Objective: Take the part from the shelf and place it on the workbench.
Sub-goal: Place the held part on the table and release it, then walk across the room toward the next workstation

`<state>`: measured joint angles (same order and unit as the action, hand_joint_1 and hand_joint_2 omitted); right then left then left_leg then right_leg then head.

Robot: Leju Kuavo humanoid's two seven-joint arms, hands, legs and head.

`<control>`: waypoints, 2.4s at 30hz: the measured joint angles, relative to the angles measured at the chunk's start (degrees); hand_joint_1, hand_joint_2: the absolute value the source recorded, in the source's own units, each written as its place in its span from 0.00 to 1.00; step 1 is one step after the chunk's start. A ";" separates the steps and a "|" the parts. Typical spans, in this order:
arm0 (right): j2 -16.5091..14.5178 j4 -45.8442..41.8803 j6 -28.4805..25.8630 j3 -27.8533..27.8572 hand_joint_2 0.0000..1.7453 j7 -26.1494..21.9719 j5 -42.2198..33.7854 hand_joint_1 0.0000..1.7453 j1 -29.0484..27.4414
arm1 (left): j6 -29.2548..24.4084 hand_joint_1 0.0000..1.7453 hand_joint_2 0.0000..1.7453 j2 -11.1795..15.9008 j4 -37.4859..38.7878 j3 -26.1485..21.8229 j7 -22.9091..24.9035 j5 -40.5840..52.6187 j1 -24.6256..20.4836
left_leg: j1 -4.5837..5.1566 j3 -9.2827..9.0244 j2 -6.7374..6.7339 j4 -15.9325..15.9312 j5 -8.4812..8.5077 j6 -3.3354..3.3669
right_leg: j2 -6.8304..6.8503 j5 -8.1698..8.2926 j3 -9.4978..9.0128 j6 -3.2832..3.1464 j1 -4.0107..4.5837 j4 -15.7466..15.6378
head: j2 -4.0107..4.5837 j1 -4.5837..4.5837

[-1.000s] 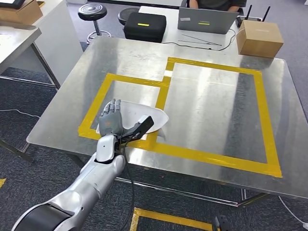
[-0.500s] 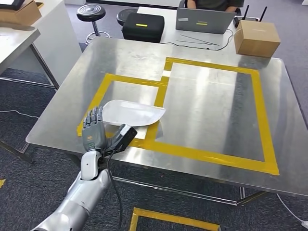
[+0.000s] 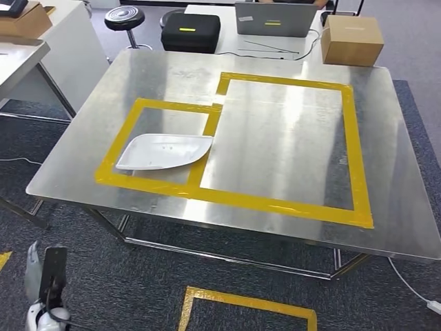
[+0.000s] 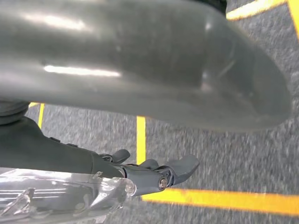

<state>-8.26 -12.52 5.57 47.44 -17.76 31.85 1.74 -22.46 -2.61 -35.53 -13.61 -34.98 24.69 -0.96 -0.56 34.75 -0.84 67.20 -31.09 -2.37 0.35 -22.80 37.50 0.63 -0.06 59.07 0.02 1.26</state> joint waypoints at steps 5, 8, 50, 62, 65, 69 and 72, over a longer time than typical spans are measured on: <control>-0.84 0.00 -0.99 0.40 0.00 0.21 2.11 0.00 -0.24 | 5.55 0.00 0.00 -0.33 12.54 -13.29 10.82 -2.33 0.39 | 1.01 -7.35 -2.12 -11.05 1.08 1.54 | 2.99 1.74 0.55 1.05 0.60 0.00 | -0.01 -0.21; -1.18 0.02 -1.14 0.49 0.00 0.50 3.07 0.00 -0.29 | 6.58 0.00 0.00 -1.17 16.74 -17.22 16.62 -2.22 0.97 | 0.82 -5.96 -0.66 -11.31 2.75 2.74 | 2.19 -1.44 1.25 2.12 0.33 2.27 | 0.00 -0.18; -0.61 0.22 -7.35 -1.54 0.00 7.35 10.91 0.00 -0.36 | 15.77 0.00 0.00 -9.26 23.97 -9.54 32.58 17.50 -0.63 | 0.87 1.75 5.72 -11.20 10.21 2.67 | -4.79 -7.84 -11.49 0.17 0.97 0.26 | -0.01 -1.09; -0.50 -2.54 -6.42 0.09 0.00 16.45 4.50 0.00 7.87 | 17.95 0.00 0.00 -9.17 24.19 -3.92 34.75 24.02 -1.56 | -0.48 5.09 1.23 5.45 3.02 -1.37 | 3.35 -1.86 -5.82 -0.47 0.61 -3.54 | 0.00 -1.69; 0.57 -2.95 -5.89 0.10 0.00 15.84 4.34 0.00 7.48 | 17.41 0.00 0.00 -9.58 24.20 -3.65 35.04 24.43 -1.83 | -0.85 -3.95 -2.45 -4.98 4.11 -1.86 | 5.71 -0.88 -3.31 0.59 0.63 -1.92 | 0.00 -1.74; 1.24 -3.19 -5.62 0.10 0.00 15.62 4.23 0.00 7.17 | 17.23 0.00 0.00 -9.97 24.23 -3.51 35.20 24.51 -1.84 | 0.03 -6.27 -2.51 -10.79 2.43 0.72 | 7.73 0.36 -1.61 2.17 -0.02 -0.47 | 0.00 -1.75; 1.28 -3.20 -5.45 0.12 0.00 15.65 4.21 0.00 6.66 | 17.08 0.00 0.00 -9.83 24.28 -3.55 35.31 24.50 -1.69 | 0.17 -4.18 -0.83 -10.85 4.40 2.73 | 3.07 -5.04 0.21 2.95 -0.57 4.11 | 0.00 -1.89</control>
<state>-6.98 -15.72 0.12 47.56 -2.11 36.06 8.40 -5.39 -12.44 -11.26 -17.16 0.33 49.19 -2.65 -0.39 30.57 -1.67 56.35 -26.68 0.35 3.41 -27.84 37.71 3.58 -0.63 63.17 0.02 -0.63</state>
